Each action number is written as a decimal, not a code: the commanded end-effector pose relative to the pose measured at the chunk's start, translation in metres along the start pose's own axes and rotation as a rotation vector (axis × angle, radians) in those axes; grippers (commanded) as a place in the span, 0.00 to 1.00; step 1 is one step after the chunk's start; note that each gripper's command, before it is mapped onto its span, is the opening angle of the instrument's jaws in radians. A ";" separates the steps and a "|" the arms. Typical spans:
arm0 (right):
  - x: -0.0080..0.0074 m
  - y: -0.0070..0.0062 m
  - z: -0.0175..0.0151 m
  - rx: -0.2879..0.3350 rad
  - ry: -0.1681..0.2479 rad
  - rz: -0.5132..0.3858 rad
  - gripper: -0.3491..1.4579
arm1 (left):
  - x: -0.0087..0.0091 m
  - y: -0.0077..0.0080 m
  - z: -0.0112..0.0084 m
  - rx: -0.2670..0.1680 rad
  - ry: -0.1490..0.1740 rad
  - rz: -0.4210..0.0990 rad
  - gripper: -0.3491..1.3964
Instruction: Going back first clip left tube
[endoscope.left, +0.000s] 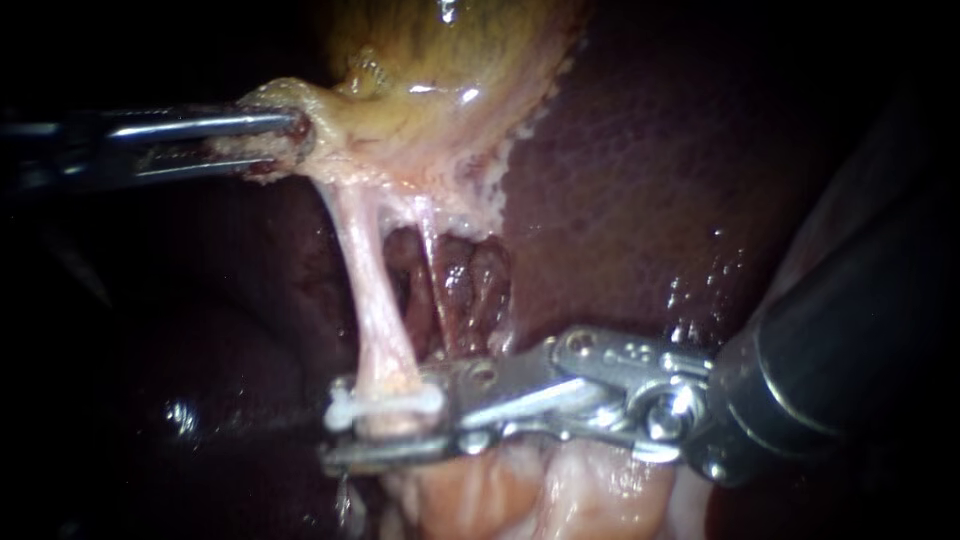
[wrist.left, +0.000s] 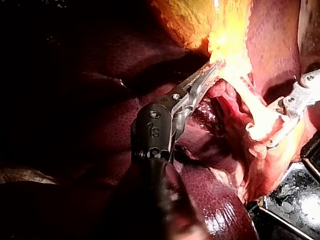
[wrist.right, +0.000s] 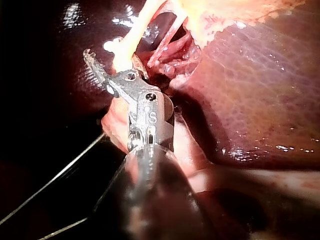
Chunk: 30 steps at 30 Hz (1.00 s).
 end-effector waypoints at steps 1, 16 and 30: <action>-0.0002 0.0003 -0.0001 -0.018 0.007 -0.005 0.46 | 0.0000 0.0000 0.0000 -0.001 0.000 0.001 0.00; -0.0012 0.0041 -0.0027 -0.186 -0.010 -0.311 0.47 | 0.0000 0.0000 -0.0001 -0.001 0.000 0.001 0.00; 0.0005 0.0022 -0.0118 -0.183 -0.018 -0.447 0.47 | -0.0001 -0.0001 -0.0006 -0.004 -0.002 0.002 0.00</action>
